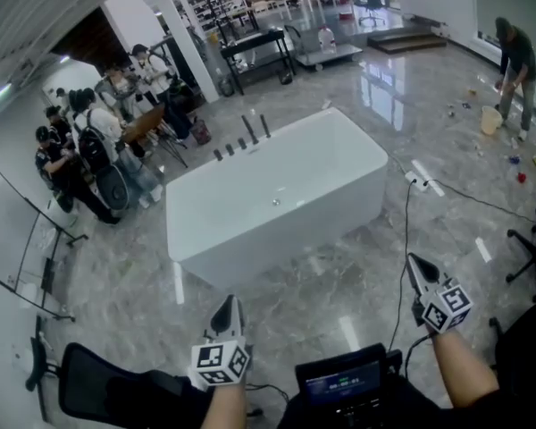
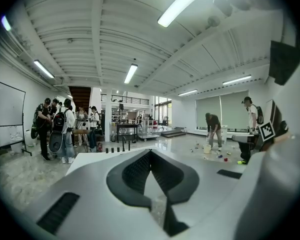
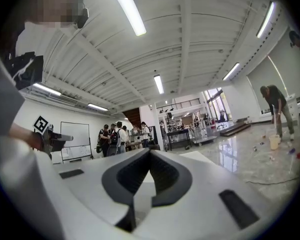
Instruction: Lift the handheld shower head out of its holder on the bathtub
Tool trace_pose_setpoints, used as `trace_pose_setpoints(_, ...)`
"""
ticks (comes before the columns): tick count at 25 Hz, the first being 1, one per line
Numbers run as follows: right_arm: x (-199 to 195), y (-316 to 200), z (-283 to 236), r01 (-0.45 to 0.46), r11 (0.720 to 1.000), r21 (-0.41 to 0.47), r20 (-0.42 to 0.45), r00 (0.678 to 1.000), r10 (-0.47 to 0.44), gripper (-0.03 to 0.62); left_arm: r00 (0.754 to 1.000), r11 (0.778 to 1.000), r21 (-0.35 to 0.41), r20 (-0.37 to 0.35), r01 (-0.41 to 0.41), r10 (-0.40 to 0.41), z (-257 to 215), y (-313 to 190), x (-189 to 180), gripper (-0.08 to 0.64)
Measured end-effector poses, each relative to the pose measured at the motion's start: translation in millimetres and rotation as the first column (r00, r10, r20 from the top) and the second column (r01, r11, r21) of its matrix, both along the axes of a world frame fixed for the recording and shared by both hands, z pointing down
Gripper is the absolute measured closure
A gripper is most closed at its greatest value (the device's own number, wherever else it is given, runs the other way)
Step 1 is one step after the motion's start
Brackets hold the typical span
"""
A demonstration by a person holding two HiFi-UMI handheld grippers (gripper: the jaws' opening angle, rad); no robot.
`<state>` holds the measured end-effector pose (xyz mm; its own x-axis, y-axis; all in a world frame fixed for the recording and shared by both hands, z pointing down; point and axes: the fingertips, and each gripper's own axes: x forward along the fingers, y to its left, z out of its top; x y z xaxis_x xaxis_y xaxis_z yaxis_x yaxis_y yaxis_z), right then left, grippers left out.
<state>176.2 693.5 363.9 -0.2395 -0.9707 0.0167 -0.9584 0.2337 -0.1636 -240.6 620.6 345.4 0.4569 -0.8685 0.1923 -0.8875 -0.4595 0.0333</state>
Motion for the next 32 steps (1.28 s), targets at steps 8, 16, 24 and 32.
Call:
trace_pose_setpoints(8,15.6,-8.0,22.4,0.019,0.999,-0.046,0.025,1.0,-0.017,0.589,0.999,0.999,-0.036,0.03,0.025,-0.024,17.5,14.8,11.6,0.552)
trace_pose_setpoints(16,27.0,-24.2,34.2,-0.003,0.998,-0.056,0.02,1.0,0.004,0.589,1.0,1.0,-0.027,0.03,0.008,-0.007,20.7,-16.8,22.6,0.552)
trace_pose_setpoints(24,27.2,-48.8,36.0,-0.048,0.996,-0.081,0.009,0.999,0.049,0.589,0.999,1.0,-0.008,0.013,-0.029,0.029,19.6,-62.5,20.4,0.552)
trace_pose_setpoints(32,13.9,-83.7,26.3,-0.064,0.994,-0.094,-0.015,0.998,0.062,0.589,0.999,0.998,-0.036,0.005,-0.053,0.053,28.1,-104.7,8.9,0.552)
